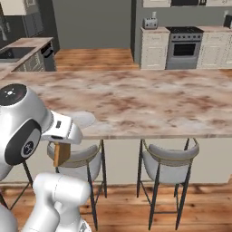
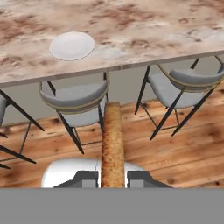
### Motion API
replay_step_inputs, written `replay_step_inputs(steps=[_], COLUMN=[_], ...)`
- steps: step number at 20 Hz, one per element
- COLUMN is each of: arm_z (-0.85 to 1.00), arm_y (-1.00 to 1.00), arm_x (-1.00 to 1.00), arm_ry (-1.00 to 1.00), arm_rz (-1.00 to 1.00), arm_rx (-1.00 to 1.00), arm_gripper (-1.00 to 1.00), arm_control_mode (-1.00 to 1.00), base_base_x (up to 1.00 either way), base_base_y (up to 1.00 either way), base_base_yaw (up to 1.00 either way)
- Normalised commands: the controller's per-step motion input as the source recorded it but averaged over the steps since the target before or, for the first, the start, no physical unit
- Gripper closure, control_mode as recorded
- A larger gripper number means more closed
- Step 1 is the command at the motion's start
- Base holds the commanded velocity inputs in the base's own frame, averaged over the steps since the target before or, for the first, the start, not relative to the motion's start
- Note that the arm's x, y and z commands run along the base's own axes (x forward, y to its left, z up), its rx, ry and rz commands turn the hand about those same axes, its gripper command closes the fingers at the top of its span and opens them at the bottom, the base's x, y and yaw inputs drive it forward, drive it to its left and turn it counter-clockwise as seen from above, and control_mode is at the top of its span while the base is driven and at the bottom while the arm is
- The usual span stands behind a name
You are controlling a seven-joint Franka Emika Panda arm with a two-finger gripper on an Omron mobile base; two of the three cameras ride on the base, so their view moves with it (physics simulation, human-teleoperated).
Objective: Start the toaster. Once the lever pops up, take the bread to the plate on the dining counter.
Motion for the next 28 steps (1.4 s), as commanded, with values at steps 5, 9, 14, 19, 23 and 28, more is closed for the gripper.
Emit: replay_step_inputs(steps=[5,9,14,19,23,28], arm_z=[0.00,0.00,0.00,0.00,0.00,0.00], arm_y=[0.00,0.00,0.00,0.00,0.00,0.00], arm_x=[0.00,0.00,0.00,0.00,0.00,0.00], arm_ry=[0.00,0.00,0.00,0.00,0.00,0.00], arm_rz=[0.00,0.00,0.00,0.00,0.00,0.00], arm_rx=[0.00,0.00,0.00,0.00,0.00,0.00], arm_gripper=[1.00,1.00,1.00,1.00,1.00,1.00], arm_control_mode=[1.00,1.00,1.00,1.00,1.00,1.00], base_base_x=[0.56,0.51,0.36,0.32,0.49,0.50], base_base_y=[0.04,0.09,0.03,0.00,0.00,0.00], base_base_yaw=[0.18,0.09,0.14,0.12,0.12,0.13])
